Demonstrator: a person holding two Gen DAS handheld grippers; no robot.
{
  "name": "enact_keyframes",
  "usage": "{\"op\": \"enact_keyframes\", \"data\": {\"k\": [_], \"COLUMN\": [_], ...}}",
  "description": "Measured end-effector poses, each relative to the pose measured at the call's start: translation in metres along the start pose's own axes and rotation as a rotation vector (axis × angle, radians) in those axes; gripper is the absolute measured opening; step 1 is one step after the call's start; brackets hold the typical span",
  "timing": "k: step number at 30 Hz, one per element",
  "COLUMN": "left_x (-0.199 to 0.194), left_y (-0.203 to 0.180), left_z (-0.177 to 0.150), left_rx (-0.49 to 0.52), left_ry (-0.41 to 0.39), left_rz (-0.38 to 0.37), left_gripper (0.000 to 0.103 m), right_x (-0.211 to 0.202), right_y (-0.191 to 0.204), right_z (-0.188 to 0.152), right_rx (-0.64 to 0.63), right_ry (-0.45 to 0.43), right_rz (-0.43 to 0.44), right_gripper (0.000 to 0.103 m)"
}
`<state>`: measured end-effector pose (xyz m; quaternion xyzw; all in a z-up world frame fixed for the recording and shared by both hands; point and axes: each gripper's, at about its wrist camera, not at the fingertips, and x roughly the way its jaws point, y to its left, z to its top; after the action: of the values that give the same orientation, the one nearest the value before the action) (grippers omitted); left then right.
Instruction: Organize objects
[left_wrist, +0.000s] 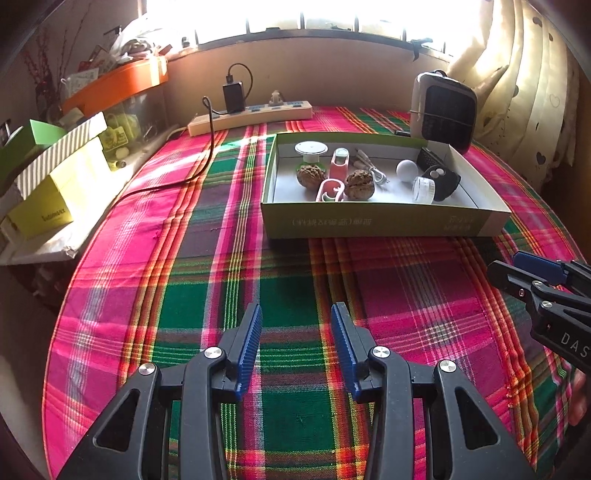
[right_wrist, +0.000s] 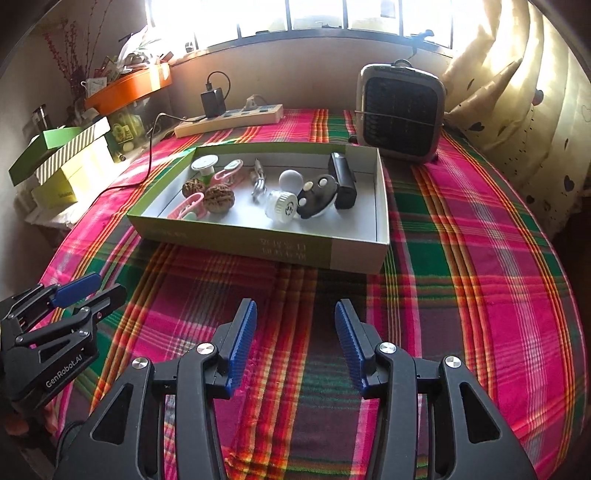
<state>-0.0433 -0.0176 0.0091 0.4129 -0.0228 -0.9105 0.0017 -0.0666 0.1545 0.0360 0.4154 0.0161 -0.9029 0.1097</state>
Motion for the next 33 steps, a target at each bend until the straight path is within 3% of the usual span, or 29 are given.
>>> {"op": "enact_keyframes", "data": {"k": [15, 22, 33], "left_x": [0.005, 0.006, 0.006], "left_y": [-0.007, -0.005, -0.005], "left_z": [-0.005, -0.005, -0.005], "left_rx": [-0.030, -0.056, -0.059], "left_ry": [0.023, 0.026, 0.026], "left_rz": [0.003, -0.002, -0.005], "left_gripper": [0.038, 0.038, 0.040], "right_x": [0.002, 0.002, 0.003], "right_y": [-0.012, -0.008, -0.006], "right_z": [-0.019, -0.022, -0.023], "right_rx": [0.021, 0.005, 0.018], "right_ry": [0.034, 0.045, 0.048], "right_rz": [-0.045, -0.072, -0.093], "right_gripper": [0.055, 0.066, 0.069]}}
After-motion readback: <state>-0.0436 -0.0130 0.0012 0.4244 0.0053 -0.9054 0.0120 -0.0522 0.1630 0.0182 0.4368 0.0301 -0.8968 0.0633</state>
